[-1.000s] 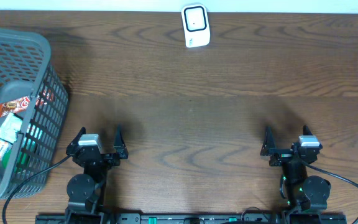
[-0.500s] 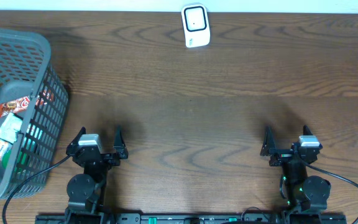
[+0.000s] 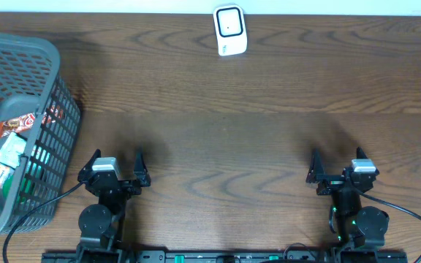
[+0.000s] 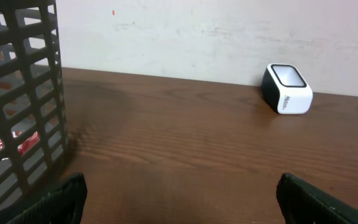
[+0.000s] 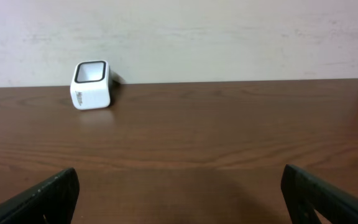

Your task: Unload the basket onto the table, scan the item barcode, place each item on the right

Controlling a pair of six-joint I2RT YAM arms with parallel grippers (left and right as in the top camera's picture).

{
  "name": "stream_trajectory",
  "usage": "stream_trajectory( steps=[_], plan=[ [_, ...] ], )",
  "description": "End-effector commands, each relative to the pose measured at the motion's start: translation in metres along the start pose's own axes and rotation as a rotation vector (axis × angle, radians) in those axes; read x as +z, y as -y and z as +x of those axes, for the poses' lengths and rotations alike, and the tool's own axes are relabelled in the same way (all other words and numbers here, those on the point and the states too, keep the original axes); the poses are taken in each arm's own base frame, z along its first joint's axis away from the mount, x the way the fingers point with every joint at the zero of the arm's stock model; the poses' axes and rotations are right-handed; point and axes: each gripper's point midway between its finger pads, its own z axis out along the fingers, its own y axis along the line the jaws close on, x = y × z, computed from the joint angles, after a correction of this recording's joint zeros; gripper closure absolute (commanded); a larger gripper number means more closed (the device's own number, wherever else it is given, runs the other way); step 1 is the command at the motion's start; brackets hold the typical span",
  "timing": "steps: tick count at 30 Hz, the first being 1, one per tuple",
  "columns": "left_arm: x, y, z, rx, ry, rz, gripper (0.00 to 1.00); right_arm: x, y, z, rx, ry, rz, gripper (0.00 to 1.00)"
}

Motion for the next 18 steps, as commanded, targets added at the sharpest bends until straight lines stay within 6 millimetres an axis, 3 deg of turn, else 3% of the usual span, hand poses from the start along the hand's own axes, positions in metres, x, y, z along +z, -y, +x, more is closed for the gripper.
stream_trajectory(
  steps=[1,18],
  plan=[
    [0.002,-0.0039,0.017,0.018,-0.04,-0.018,0.02,-0.0002,0.0023,0.0002,0.01,0.001,0.01,0.01],
    [0.002,-0.0039,0.0165,0.018,-0.038,-0.018,0.02,-0.0002,-0.002,0.0005,0.009,-0.001,-0.008,0.01]
  ],
)
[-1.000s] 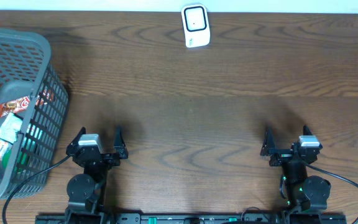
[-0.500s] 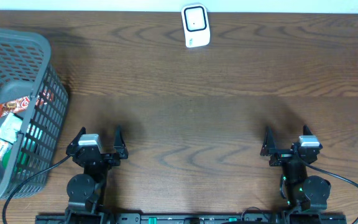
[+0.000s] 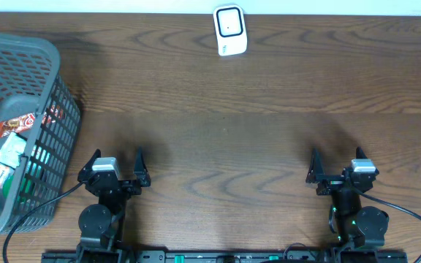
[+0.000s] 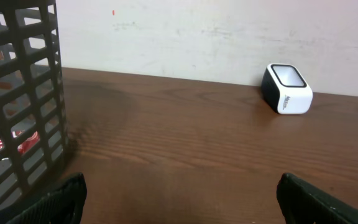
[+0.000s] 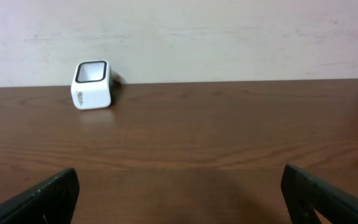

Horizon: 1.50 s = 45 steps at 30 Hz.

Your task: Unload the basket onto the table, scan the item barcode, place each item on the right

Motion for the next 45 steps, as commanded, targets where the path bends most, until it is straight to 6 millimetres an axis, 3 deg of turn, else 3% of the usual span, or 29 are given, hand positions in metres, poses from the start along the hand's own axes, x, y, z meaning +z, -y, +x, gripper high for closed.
stream_trajectory(
  steps=[1,11,15,22,30,37,45],
  plan=[
    [0.002,-0.004,0.017,0.018,-0.038,-0.018,0.02,0.0,-0.001,0.0,0.009,0.0,-0.004,0.01],
    [0.002,-0.003,0.017,0.018,-0.04,-0.013,0.02,0.0,-0.001,0.0,0.009,0.0,-0.005,0.01],
    [0.001,0.014,0.02,0.017,-0.055,0.089,0.02,0.0,-0.001,0.0,0.009,0.0,-0.005,0.01],
    [0.0,0.021,0.014,0.016,-0.064,0.122,0.02,0.0,-0.001,0.0,0.009,0.0,-0.005,0.01],
    [-0.001,0.035,-0.034,0.015,-0.091,0.169,0.02,0.0,-0.001,0.0,0.009,0.0,-0.004,0.01],
    [0.003,0.046,-0.066,0.015,-0.247,0.188,0.02,0.0,-0.001,0.0,0.009,0.0,-0.004,0.01],
    [-0.003,0.078,-0.107,0.034,-0.466,0.335,0.02,0.0,-0.001,0.0,0.009,0.0,-0.005,0.01]
  ],
)
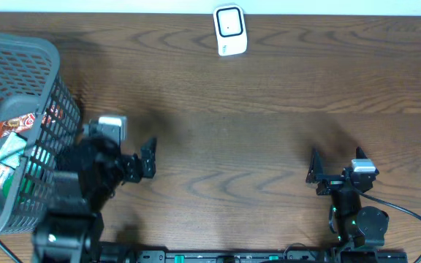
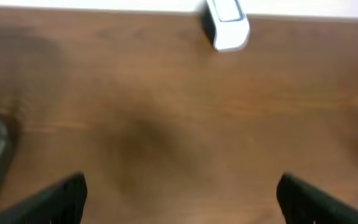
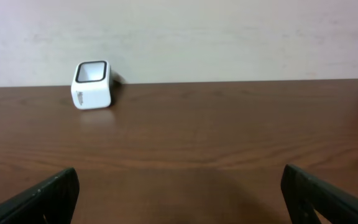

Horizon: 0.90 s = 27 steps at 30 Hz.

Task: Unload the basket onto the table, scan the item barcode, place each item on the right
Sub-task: 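Move the left gripper over the basket and down toward the green-lidded bottle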

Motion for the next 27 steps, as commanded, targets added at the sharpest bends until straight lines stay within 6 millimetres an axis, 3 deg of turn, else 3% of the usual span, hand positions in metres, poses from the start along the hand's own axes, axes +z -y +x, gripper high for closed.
stream_trajectory(
  steps=[1,7,20,27],
  plan=[
    [-0.011,0.022,-0.031,0.048,0.008,0.1,0.02,0.0,-0.001,0.0,0.009,0.0,-0.005,0.01],
    [-0.014,0.035,-0.044,0.051,0.03,0.166,0.02,0.0,-0.001,0.0,0.009,0.0,-0.005,0.01],
    [-0.012,0.034,-0.032,0.019,-0.027,0.166,0.02,0.0,-0.001,0.0,0.009,0.0,-0.005,0.01],
    [-0.006,0.022,-0.027,0.011,-0.059,0.102,0.02,0.0,-0.001,0.0,0.009,0.0,-0.004,0.01]
  ],
)
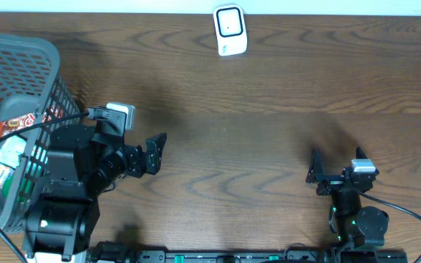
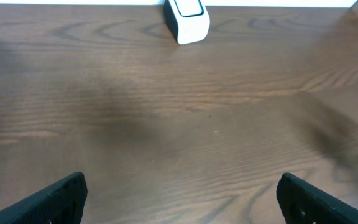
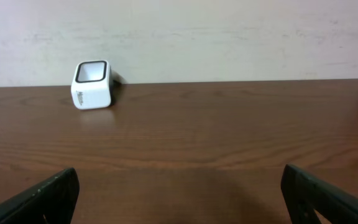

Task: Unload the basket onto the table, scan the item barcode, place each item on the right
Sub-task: 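Move the left gripper over the basket and down toward the green-lidded bottle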

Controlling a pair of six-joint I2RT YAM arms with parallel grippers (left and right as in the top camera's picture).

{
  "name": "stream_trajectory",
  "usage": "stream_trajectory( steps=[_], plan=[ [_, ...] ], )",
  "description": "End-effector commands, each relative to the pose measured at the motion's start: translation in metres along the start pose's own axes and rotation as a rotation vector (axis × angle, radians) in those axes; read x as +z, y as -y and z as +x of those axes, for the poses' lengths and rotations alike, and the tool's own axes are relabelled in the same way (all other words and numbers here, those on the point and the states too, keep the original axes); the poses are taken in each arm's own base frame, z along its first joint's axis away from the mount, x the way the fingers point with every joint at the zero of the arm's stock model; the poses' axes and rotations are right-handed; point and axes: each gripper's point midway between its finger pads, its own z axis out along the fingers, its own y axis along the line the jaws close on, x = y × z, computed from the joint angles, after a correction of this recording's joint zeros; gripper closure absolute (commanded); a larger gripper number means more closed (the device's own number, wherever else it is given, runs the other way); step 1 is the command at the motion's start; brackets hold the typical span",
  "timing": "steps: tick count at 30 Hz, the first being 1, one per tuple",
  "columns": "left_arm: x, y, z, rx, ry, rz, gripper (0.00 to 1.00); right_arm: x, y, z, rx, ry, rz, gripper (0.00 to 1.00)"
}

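The white barcode scanner (image 1: 230,31) stands at the table's far edge, also seen in the left wrist view (image 2: 188,22) and right wrist view (image 3: 92,84). The items are packets in the grey basket (image 1: 20,66) at the left: a red one (image 1: 19,124), a green-white one (image 1: 9,153) and an orange one. My left gripper (image 1: 141,155) hangs raised beside the basket, open and empty (image 2: 179,199), looking down on bare wood. My right gripper (image 1: 337,164) rests low at the near right, open and empty (image 3: 179,193).
The brown wooden table (image 1: 269,109) runs to a pale wall (image 3: 229,31) behind the scanner. The basket's mesh wall (image 1: 61,135) is close to the left arm's left side. A black cable (image 1: 408,212) loops by the right arm's base.
The left arm has shifted a little to the right and turned; its wrist view no longer shows the basket, and the scanner sits further left in it. The right arm is unchanged.
Both arms rested low and open at the near edge for the first two moments, the left wrist view level with the basket's wall. Then the left arm stood raised beside the basket, looking down at the table. Now it is slightly further right. The right arm stayed still.
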Motion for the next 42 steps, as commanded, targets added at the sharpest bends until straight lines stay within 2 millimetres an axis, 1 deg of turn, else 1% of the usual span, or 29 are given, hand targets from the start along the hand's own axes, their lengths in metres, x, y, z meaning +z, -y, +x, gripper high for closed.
stream_trajectory(
  steps=[1,4,8,13,16,20,22,25,28,31,33,36,42],
  plan=[
    [-0.003,-0.005,-0.007,0.003,0.013,-0.04,0.02,0.0,-0.001,0.0,0.009,0.0,-0.004,0.01],
    [-0.007,-0.01,-0.016,0.005,0.027,-0.075,0.02,0.0,-0.001,0.0,0.009,0.0,-0.005,0.01],
    [-0.024,-0.004,-0.039,0.007,0.033,-0.081,0.02,0.0,-0.001,0.0,0.009,0.0,-0.004,0.01],
    [-0.046,0.005,-0.072,0.003,0.019,-0.082,0.02,0.0,-0.001,0.0,0.009,0.0,-0.005,0.01],
    [-0.057,0.011,-0.097,0.001,0.027,-0.081,0.02,0.0,-0.001,0.0,0.009,0.0,-0.005,0.01],
    [-0.067,0.015,-0.127,0.006,0.068,-0.081,0.02,0.0,-0.001,0.0,0.009,0.0,-0.004,0.01],
    [-0.071,0.013,-0.139,-0.008,0.096,-0.091,0.02,0.0,-0.001,0.0,0.009,0.0,-0.005,0.01],
    [-0.079,-0.002,-0.151,-0.115,0.132,-0.156,0.02,0.0,-0.001,0.0,0.009,0.0,-0.005,0.01],
    [-0.088,-0.031,-0.153,-0.221,0.164,-0.274,0.02,0.0,-0.001,0.0,0.009,0.0,-0.005,0.01],
    [-0.101,-0.065,-0.146,-0.323,0.179,-0.423,0.02,0.0,-0.001,0.0,0.009,0.0,-0.004,0.01],
    [-0.11,-0.084,-0.14,-0.383,0.184,-0.5,0.02,0.0,-0.001,0.0,0.009,0.0,-0.005,0.01],
    [-0.121,-0.102,-0.133,-0.446,0.187,-0.563,0.02,0.0,-0.001,0.0,0.009,0.0,-0.005,0.01],
    [-0.14,-0.131,-0.126,-0.571,0.234,-0.659,0.02,0.0,-0.001,0.0,0.009,0.0,-0.005,0.01]
  ],
)
